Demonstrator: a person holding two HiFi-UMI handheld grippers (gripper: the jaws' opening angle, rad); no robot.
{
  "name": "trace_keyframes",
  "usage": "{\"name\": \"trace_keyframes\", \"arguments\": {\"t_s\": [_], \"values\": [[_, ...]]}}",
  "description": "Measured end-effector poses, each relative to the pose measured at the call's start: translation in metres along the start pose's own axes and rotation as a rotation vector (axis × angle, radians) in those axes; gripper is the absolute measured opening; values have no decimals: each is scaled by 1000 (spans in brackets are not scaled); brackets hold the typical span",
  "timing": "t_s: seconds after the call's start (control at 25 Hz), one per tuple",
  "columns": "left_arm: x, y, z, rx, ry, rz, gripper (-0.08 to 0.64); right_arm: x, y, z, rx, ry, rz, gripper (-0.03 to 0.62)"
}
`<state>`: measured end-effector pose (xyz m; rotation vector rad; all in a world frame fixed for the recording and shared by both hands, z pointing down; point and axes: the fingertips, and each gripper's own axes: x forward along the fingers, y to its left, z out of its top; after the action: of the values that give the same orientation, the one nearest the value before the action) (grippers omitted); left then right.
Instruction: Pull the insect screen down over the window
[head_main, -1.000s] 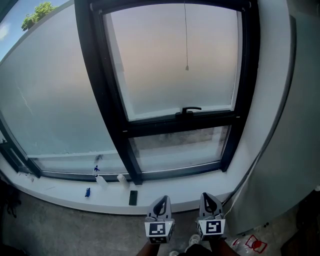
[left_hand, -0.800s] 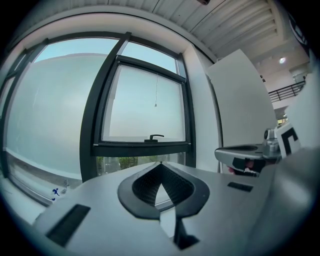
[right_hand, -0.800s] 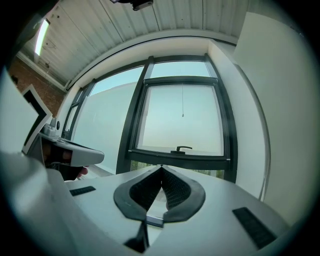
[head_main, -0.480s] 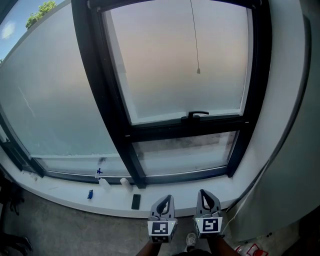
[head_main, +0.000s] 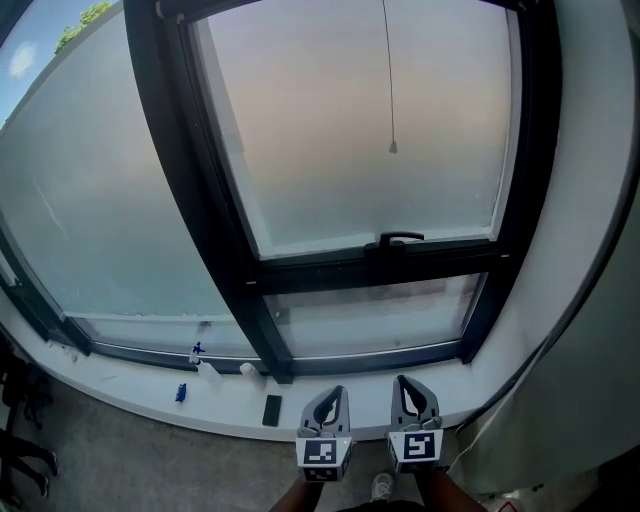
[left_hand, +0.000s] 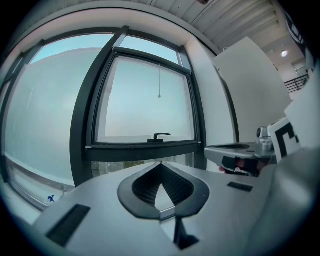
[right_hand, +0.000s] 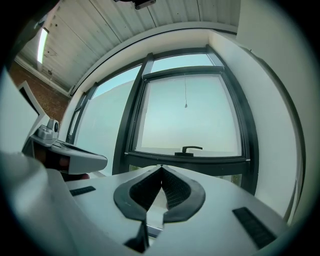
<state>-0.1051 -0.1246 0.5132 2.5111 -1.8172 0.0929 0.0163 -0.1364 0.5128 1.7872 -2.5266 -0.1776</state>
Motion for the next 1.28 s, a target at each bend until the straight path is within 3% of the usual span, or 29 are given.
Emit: {"name": "trace_keyframes", "arguments": {"t_s": [0.76, 1.28], "values": [[84, -12, -4, -6, 29, 19, 2, 66, -50, -7, -13, 3, 70, 2], [113, -13, 5, 55, 19, 34, 2, 93, -73, -10, 9, -3, 69, 2]]}}
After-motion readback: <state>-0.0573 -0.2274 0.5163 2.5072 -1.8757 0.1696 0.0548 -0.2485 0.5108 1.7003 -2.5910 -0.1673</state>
